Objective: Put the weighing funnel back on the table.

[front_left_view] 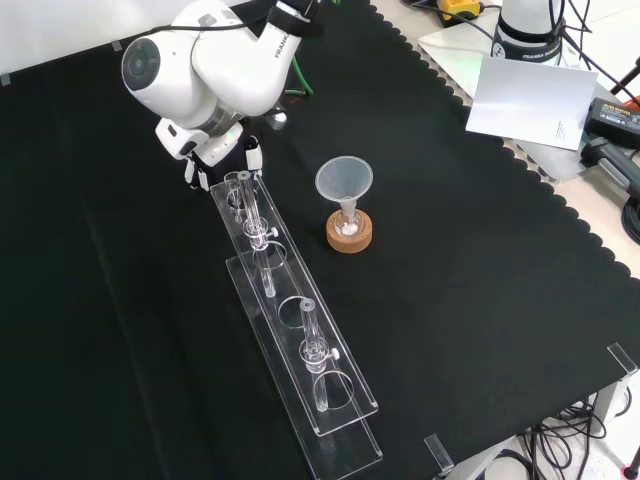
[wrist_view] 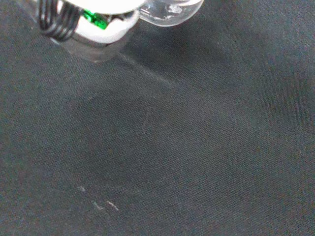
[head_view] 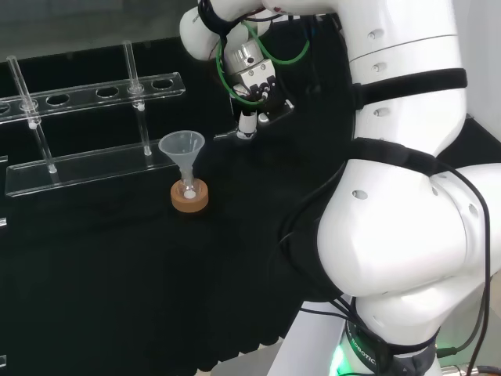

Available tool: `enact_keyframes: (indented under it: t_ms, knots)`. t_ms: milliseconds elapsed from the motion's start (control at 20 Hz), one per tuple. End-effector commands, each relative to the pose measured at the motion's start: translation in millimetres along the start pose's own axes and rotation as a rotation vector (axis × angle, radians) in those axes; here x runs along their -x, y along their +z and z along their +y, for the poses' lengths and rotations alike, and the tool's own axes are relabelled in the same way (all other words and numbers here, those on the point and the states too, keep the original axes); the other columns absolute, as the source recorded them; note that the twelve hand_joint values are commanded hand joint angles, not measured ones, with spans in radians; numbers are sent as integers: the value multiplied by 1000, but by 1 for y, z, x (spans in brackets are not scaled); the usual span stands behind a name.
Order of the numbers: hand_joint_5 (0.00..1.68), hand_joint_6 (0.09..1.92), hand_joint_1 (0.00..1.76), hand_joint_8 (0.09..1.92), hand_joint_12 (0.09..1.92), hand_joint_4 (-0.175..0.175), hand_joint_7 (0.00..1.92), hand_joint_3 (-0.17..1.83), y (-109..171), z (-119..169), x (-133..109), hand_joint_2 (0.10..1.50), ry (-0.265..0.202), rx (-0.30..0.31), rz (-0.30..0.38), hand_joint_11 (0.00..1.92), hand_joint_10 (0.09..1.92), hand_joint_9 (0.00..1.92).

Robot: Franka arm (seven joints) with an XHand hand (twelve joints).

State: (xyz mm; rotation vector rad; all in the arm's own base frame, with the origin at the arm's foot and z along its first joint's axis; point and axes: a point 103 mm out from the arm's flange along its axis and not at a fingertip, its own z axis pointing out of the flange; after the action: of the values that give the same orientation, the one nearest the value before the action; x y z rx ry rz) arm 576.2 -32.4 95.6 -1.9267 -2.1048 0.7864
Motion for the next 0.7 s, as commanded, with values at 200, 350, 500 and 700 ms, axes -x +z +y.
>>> enact_keyframes:
  t_ms: [200, 350, 500, 700]
  knots:
    - [1309, 558, 1123, 648, 879, 175, 623, 530, 2, 3, -11, 710, -5, -27, -17, 1018, 142, 1109]
    - [1308, 558, 1123, 648, 880, 175, 623, 530, 1, 4, -13, 711, -2, -31, -22, 1018, 141, 1108]
    - [1307, 560, 1123, 648, 880, 175, 622, 529, 0, 4, -13, 711, -3, -34, -19, 1016, 141, 1108]
    - [1306, 561, 1122, 649, 880, 175, 622, 529, 0, 4, -14, 712, -5, -38, -18, 1015, 140, 1107]
